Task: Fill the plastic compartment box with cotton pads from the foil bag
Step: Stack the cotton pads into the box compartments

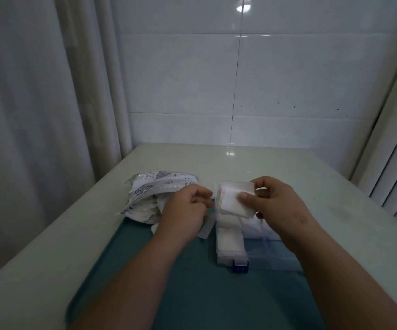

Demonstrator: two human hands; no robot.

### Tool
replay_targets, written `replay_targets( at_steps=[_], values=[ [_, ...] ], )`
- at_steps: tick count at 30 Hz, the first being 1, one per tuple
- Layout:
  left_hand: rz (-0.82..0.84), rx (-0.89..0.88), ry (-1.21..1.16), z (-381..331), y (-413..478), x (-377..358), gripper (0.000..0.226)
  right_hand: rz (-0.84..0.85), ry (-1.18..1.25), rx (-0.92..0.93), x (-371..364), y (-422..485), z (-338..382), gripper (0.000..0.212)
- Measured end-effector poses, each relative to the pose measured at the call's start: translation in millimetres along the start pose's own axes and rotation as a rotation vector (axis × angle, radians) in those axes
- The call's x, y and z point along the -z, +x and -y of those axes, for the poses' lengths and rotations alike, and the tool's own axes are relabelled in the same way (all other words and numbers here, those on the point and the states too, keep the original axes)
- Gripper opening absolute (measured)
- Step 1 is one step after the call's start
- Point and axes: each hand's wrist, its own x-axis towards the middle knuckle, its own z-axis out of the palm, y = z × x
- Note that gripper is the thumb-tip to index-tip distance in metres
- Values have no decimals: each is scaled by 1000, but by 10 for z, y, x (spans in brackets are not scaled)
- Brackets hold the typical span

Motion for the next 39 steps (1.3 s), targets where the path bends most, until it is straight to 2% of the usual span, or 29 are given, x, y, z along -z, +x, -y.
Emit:
replay_targets(
  at_steps=[2,5,9,11,12,16,18,21,25,29,35,37,39],
  values=[
    [-9,-89,266,22,16,44,37,-30,8,-1,15,13,-2,13],
    [173,-119,497,-3,-28,109,44,-34,17,-2,16,23,-2,13],
    [343,-145,773,14,-84,111,75,-24,10,-3,21,25,-9,14],
    [353,-161,857,30,-89,79,76,-30,12,-5,26,30,-15,15],
    [344,-159,866,40,-85,61,69,-31,11,-10,24,31,-18,16],
    [125,-139,721,58,-31,44,14,-19,13,-32,16,23,-18,24],
    [12,-142,603,68,13,67,3,7,21,-27,21,10,-14,23],
    [-65,-163,394,51,36,82,9,56,41,-45,32,0,-21,21],
    [-57,-74,128,53,58,104,15,149,128,-58,88,-29,15,11],
    [17,-96,135,36,45,93,10,250,105,-53,71,-51,19,10],
    [68,-26,-81,-26,-6,71,12,221,39,-51,4,-28,5,9],
    [79,-14,-86,-28,33,145,19,179,32,-50,22,-25,16,7],
    [49,-43,13,-21,86,280,33,149,42,-44,43,-26,30,7]
  ],
)
